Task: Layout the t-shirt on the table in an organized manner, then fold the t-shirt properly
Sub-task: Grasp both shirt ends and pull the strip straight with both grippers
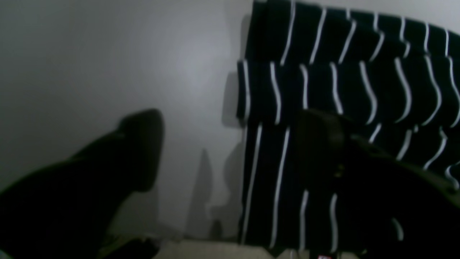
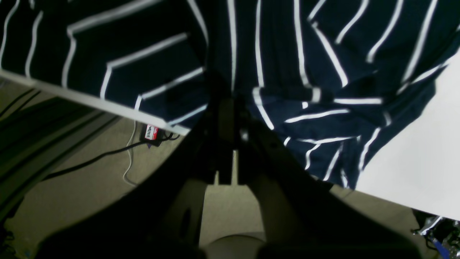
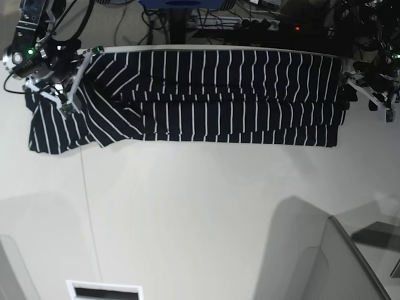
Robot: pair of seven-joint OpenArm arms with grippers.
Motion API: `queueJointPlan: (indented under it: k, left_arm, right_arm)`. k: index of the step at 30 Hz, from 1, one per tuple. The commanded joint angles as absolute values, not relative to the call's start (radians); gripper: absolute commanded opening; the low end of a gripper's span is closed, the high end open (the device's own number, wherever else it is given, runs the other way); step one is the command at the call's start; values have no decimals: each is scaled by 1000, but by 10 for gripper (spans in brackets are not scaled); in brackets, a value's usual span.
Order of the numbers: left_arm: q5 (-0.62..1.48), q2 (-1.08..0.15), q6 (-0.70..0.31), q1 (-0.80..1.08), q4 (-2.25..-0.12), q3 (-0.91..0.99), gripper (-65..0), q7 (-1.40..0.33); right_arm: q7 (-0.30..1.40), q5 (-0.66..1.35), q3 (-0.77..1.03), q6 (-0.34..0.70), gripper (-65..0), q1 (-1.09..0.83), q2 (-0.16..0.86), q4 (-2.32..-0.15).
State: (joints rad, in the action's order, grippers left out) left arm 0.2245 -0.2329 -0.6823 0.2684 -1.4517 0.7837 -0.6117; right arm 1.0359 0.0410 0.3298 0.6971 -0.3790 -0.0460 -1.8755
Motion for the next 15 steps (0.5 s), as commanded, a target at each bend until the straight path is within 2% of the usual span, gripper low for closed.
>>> queueJointPlan:
  k: [1,3,7,15]
  left_arm:
    - [240,-249,-687,268,-1468,786,-197,-591]
    - [240,-249,-687,266,-1469,786,-270,-591]
    - [240,-249,-687,266,-1469,786,-346,-591]
    - [237,-249,-687,272,-1469,786,-360,-591]
  right_arm:
    - [1023,44,332,698,-645,-381,-30,-1893]
    - [1021,44,332,698,-645,-387,-12,-1890]
    - [1020,44,332,698,-645,-374,-7,-1888]
    - [987,44,331,698,-642,-361,21,-1850]
